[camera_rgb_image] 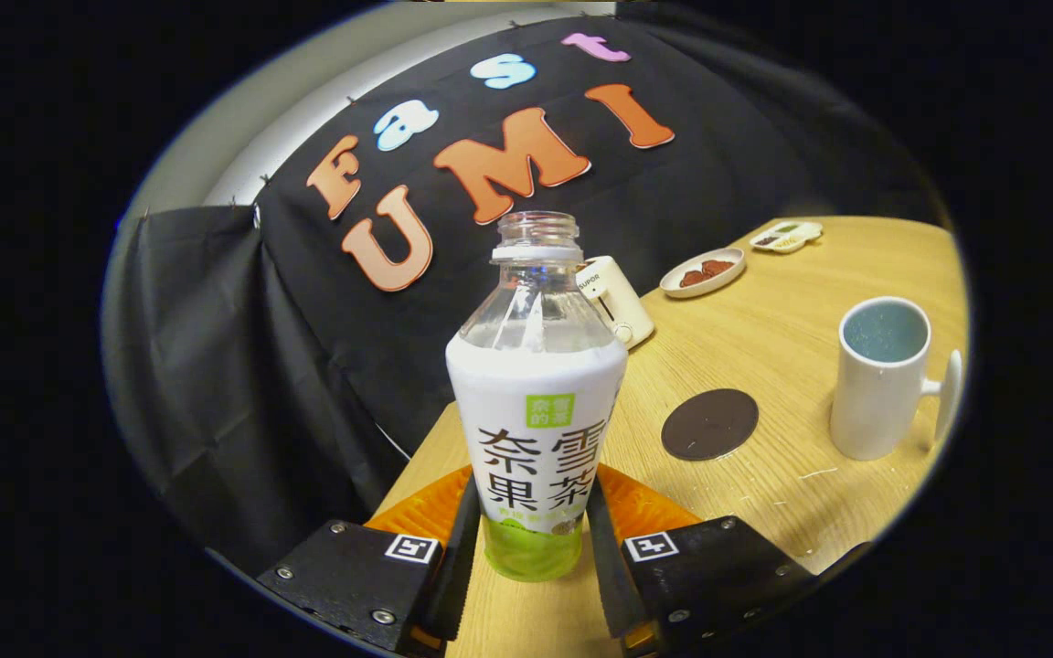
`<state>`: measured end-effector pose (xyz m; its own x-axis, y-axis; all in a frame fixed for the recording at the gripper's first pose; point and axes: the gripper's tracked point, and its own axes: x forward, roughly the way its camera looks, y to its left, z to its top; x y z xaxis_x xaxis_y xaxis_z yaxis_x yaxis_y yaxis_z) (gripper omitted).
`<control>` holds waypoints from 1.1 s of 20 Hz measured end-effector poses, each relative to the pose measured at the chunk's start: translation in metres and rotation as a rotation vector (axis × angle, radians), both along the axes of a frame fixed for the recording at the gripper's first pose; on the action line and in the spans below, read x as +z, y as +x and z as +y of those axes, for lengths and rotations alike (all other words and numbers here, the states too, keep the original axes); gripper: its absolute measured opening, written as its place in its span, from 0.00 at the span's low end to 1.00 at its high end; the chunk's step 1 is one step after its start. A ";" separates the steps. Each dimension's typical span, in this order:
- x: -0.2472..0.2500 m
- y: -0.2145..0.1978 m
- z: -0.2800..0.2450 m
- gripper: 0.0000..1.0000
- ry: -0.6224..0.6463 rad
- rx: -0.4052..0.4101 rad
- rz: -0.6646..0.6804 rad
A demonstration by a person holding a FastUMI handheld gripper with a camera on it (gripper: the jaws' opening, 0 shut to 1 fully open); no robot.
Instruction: Take the bottle from table, then pour the juice into the cup, finally place the bottle on the coaster
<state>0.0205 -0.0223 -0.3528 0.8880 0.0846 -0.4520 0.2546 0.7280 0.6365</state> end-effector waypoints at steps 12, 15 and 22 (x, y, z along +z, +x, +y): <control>0.000 0.003 -0.023 0.59 0.431 -0.214 0.027; 0.005 0.004 -0.036 0.59 0.540 -0.288 0.020; 0.017 0.005 -0.063 0.59 0.699 -0.420 -0.030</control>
<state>0.0259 -0.0857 -0.3354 0.9193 -0.0039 -0.3936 0.3936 0.0077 0.9192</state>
